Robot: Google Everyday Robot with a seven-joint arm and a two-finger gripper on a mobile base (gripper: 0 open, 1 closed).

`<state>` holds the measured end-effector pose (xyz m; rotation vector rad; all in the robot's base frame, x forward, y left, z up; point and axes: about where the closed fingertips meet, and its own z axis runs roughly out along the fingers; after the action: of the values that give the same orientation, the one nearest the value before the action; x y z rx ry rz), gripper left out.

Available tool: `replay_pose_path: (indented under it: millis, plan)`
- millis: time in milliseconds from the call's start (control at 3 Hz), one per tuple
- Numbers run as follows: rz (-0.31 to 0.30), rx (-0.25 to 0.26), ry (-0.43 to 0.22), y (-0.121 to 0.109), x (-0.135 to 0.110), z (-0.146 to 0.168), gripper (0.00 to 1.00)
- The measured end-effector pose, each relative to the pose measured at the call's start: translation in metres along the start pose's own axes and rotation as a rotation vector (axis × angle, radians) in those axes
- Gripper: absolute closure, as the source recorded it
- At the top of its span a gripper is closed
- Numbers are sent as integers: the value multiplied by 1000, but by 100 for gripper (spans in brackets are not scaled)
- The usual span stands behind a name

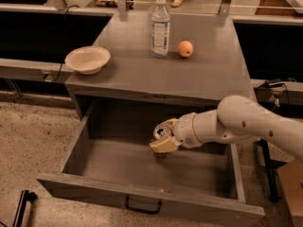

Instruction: Pick orange can from top drawer and place on counter

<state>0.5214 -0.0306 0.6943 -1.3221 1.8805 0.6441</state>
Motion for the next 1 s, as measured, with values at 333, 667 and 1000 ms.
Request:
replay_pose_path:
  millis: [333, 667, 1000]
  plan:
    - [-92, -11, -41, -26, -61, -59, 100]
    - [-163, -19, -38, -49, -110, -113, 100]
    - [-197, -49, 13, -72, -142, -151, 100]
